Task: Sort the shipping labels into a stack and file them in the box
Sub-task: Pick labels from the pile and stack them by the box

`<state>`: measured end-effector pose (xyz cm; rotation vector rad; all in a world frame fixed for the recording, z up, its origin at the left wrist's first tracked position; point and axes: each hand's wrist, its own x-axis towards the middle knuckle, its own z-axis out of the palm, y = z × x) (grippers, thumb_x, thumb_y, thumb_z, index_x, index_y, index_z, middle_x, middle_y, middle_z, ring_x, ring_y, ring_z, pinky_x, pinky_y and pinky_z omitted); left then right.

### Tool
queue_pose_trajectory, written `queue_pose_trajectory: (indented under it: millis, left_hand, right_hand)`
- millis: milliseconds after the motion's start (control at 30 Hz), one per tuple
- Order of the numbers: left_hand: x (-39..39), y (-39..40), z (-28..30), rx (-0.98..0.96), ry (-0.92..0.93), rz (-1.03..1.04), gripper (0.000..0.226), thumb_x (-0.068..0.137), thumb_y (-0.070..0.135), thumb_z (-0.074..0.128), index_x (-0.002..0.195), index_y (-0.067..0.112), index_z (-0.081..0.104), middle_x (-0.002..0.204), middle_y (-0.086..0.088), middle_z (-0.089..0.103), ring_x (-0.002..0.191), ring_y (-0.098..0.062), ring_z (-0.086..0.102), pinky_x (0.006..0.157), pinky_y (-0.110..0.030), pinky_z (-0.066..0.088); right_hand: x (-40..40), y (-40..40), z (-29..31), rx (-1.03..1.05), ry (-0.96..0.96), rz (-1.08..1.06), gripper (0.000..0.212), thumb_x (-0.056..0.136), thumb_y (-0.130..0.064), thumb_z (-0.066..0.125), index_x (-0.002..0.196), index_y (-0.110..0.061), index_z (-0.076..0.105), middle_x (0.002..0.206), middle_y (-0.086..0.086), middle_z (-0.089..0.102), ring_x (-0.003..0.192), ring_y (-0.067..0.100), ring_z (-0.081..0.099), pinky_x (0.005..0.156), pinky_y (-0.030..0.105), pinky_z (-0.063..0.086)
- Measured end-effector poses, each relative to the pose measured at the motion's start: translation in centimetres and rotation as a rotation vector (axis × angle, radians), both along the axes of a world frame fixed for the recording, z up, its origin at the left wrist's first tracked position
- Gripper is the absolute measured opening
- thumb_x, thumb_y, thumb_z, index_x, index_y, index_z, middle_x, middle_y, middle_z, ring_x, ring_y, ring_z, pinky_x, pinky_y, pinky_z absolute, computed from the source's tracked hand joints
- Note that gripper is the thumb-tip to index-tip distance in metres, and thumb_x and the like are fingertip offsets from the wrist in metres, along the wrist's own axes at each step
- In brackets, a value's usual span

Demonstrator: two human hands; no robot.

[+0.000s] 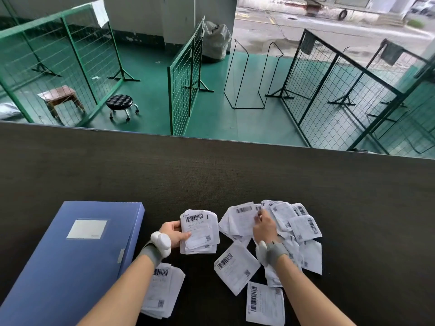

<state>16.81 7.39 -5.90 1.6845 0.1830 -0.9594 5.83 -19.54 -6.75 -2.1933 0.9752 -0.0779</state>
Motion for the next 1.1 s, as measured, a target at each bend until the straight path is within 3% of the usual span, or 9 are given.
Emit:
queue_pose_trajectory:
  millis: [133, 200, 333, 533, 800, 867, 967, 1033, 1100]
  left_hand:
    - [-0.5, -0.5, 1.0, -0.096, 0.061, 0.020, 0.051, 0.078, -0.008, 0.067, 0.126, 0.000, 0.052, 0.118, -0.018, 0.065, 0.108, -0.034, 0.063, 0.095, -0.054, 0.050]
    - [-0.8, -0.9, 1.5, -0.161, 0.084, 0.025, 0.048, 0.079, -0.008, 0.066, 0.124, 0.001, 0.053, 0.120, -0.018, 0.064, 0.109, -0.034, 0.063, 0.091, -0.052, 0.052]
    - [-1.2, -1.3, 1.9, -0.239, 0.102, 0.031, 0.049, 0.079, -0.006, 0.066, 0.125, 0.004, 0.052, 0.120, -0.016, 0.064, 0.107, -0.032, 0.065, 0.082, -0.047, 0.058]
    - [-1.3, -0.4, 1.6, -0.187, 0.075, 0.041, 0.047, 0.081, -0.011, 0.062, 0.126, 0.000, 0.053, 0.117, -0.017, 0.065, 0.105, -0.032, 0.065, 0.078, -0.044, 0.059]
    - [-1.6, -1.3, 2.3, -0.256, 0.078, 0.038, 0.033, 0.082, -0.004, 0.064, 0.111, 0.010, 0.058, 0.109, -0.013, 0.067, 0.096, -0.026, 0.067, 0.069, -0.035, 0.061]
    - [-1.6, -1.8, 2.3, -0.262, 0.070, 0.018, 0.029, 0.082, -0.004, 0.064, 0.105, 0.012, 0.059, 0.104, -0.009, 0.068, 0.092, -0.023, 0.067, 0.066, -0.031, 0.061]
    - [-1.5, -2.0, 1.9, -0.243, 0.046, 0.012, 0.037, 0.081, -0.008, 0.064, 0.116, 0.003, 0.058, 0.110, -0.014, 0.067, 0.095, -0.025, 0.067, 0.075, -0.037, 0.060]
    - [-1.3, -1.8, 1.5, -0.219, 0.044, 0.021, 0.040, 0.080, -0.010, 0.063, 0.119, -0.001, 0.056, 0.112, -0.016, 0.066, 0.098, -0.028, 0.066, 0.083, -0.042, 0.058]
    - [-1.2, -1.2, 1.4, -0.197, 0.046, 0.033, 0.040, 0.080, -0.011, 0.063, 0.119, 0.000, 0.056, 0.110, -0.015, 0.066, 0.099, -0.028, 0.066, 0.086, -0.045, 0.056]
  right_hand:
    - [0.9, 2.2, 0.8, 0.348, -0.153, 0.031, 0.016, 0.098, -0.012, 0.052, 0.082, -0.016, 0.054, 0.082, 0.006, 0.066, 0.062, 0.017, 0.059, 0.049, 0.026, 0.050]
    - [1.1, 3.5, 0.7, 0.377, -0.154, 0.085, 0.017, 0.097, -0.012, 0.054, 0.081, -0.018, 0.054, 0.080, 0.007, 0.067, 0.062, 0.017, 0.059, 0.052, 0.031, 0.053]
    - [1.2, 5.9, 0.9, 0.408, -0.084, 0.219, 0.016, 0.096, -0.013, 0.057, 0.082, -0.020, 0.053, 0.079, 0.001, 0.063, 0.063, 0.009, 0.058, 0.050, 0.013, 0.047]
    - [0.9, 5.6, 0.3, 0.374, -0.076, 0.229, 0.011, 0.093, -0.024, 0.063, 0.087, -0.015, 0.061, 0.089, 0.006, 0.068, 0.075, 0.016, 0.068, 0.069, 0.025, 0.058]
    - [0.9, 5.5, 0.9, 0.393, -0.085, 0.229, 0.014, 0.086, -0.026, 0.073, 0.080, -0.015, 0.066, 0.069, -0.005, 0.064, 0.051, -0.006, 0.059, 0.050, 0.010, 0.045]
    - [1.0, 6.0, 1.0, 0.416, -0.076, 0.249, 0.015, 0.086, -0.026, 0.073, 0.083, -0.012, 0.067, 0.071, -0.003, 0.066, 0.053, -0.004, 0.061, 0.053, 0.012, 0.048]
    - [1.2, 6.4, 1.0, 0.454, -0.066, 0.278, 0.026, 0.086, -0.031, 0.072, 0.086, -0.006, 0.068, 0.074, 0.001, 0.068, 0.062, 0.007, 0.063, 0.058, 0.018, 0.052]
    - [1.5, 5.8, 0.5, 0.329, -0.057, 0.213, 0.027, 0.088, -0.038, 0.068, 0.087, -0.010, 0.067, 0.080, -0.003, 0.066, 0.069, 0.007, 0.061, 0.063, 0.017, 0.051]
    - [1.7, 4.5, -0.6, 0.101, 0.002, 0.057, 0.023, 0.088, -0.037, 0.067, 0.095, -0.016, 0.061, 0.098, -0.002, 0.060, 0.087, 0.011, 0.060, 0.079, 0.024, 0.054]
